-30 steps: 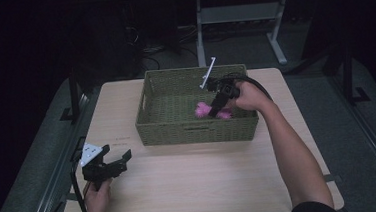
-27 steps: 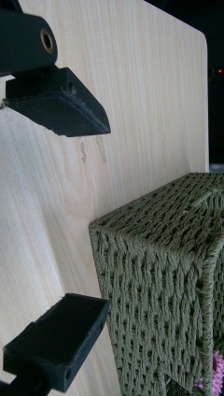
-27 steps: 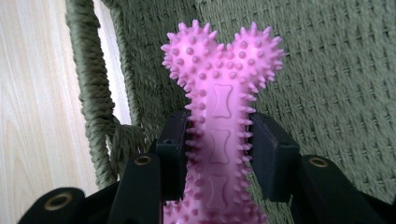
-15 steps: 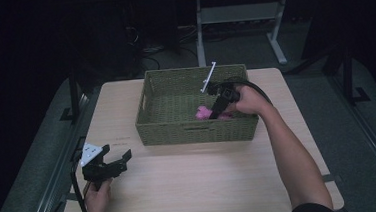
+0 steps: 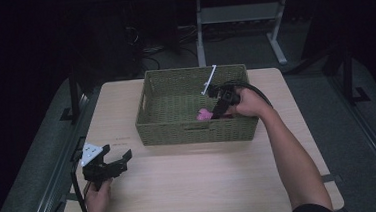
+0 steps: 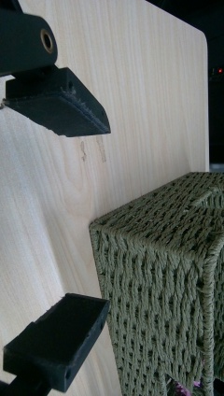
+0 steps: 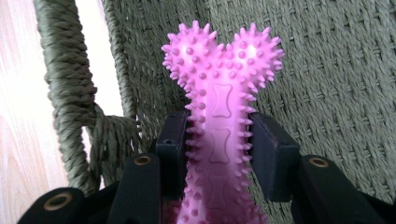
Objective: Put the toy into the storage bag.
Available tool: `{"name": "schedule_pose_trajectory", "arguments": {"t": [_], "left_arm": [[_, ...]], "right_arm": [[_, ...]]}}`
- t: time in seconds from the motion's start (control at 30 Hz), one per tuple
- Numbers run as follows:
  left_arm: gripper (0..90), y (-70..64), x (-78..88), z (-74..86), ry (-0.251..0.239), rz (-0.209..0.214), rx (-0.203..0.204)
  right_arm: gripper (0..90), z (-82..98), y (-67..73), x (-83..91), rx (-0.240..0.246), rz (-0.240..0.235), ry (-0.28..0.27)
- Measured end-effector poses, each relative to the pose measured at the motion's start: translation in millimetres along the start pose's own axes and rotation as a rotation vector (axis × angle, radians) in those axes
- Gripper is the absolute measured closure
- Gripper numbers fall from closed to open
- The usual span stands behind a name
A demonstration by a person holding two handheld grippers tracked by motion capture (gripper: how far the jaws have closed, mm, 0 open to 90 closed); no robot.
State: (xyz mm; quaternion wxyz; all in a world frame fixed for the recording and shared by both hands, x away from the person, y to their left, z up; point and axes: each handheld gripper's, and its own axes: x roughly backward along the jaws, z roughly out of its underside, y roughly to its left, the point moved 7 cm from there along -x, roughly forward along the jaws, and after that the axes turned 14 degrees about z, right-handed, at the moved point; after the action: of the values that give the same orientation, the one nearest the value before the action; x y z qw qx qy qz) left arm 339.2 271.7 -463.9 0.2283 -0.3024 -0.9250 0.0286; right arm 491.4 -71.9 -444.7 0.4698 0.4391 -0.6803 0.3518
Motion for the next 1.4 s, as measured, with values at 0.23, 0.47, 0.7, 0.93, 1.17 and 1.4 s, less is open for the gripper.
{"name": "schedule_pose_trajectory", "arguments": {"t": [0.23, 0.47, 0.7, 0.93, 1.17, 1.4], "left_arm": [[13.0, 0.2, 0.4, -0.2, -0.003, 0.0, 0.002], [13.0, 0.3, 0.1, -0.2, -0.002, -0.002, 0.001], [13.0, 0.5, 0.8, -0.3, -0.003, -0.002, -0.001], [13.0, 0.3, 0.7, -0.5, -0.003, -0.001, -0.001], [13.0, -0.4, 0.4, -0.5, -0.003, 0.001, -0.001], [13.0, -0.8, -0.2, -0.4, -0.001, 0.0, -0.003]], "right_arm": [[58.0, -0.2, 0.1, -1.6, -0.003, -0.002, 0.005], [57.9, -0.8, 1.3, -4.9, 0.0, -0.006, 0.011], [57.3, -2.1, 2.4, -8.1, 0.003, -0.008, 0.016], [54.4, -4.0, 2.8, -6.3, -0.005, -0.009, 0.006], [51.2, -6.8, 4.1, 0.0, -0.009, 0.004, -0.01], [47.4, -7.3, 4.3, 11.4, -0.026, 0.011, -0.037]]}}
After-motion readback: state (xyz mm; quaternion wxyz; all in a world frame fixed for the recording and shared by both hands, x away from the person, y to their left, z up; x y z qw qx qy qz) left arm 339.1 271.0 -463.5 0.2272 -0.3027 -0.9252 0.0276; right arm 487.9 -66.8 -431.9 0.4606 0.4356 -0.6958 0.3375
